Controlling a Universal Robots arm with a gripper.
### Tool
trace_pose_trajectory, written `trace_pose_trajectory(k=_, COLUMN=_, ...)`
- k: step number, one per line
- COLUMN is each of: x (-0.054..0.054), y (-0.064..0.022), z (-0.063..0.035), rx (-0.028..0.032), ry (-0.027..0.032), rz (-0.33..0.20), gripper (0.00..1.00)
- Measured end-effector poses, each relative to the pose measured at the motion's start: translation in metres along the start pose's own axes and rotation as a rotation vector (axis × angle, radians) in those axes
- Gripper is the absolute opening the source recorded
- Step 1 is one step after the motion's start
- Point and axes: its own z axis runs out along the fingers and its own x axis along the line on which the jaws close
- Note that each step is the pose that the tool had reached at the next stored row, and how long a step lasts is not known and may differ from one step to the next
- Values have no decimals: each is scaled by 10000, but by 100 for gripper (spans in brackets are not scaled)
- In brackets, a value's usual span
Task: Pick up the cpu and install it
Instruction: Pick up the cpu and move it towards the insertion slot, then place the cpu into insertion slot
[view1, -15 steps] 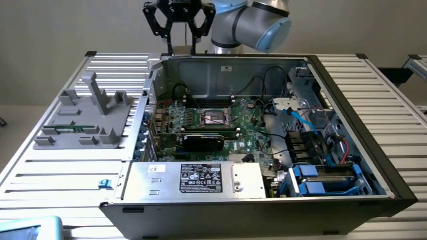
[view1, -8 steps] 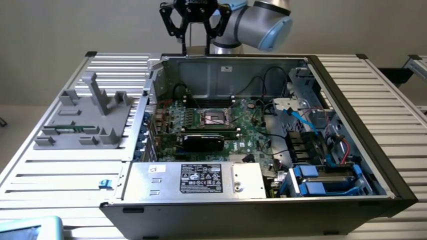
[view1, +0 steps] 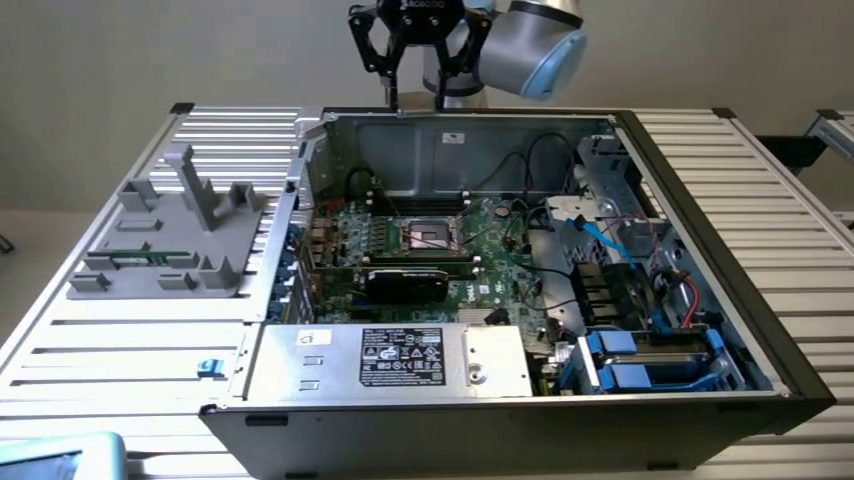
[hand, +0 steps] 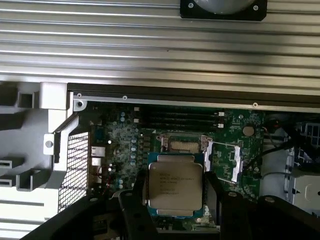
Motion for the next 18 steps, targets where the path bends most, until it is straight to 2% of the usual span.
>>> trace_pose_trajectory(k=4, x=-46, y=2, z=4, rx=-1, ry=-8, rz=32, gripper=55)
trace_pose_trajectory(k=10, x=-53, y=49, z=20, rx=-2, ry=-12, rz=118, gripper=55)
trace_pose_trajectory(k=18, x=-55, y=54, z=26, rx=-5, ry=-15, rz=174, gripper=55)
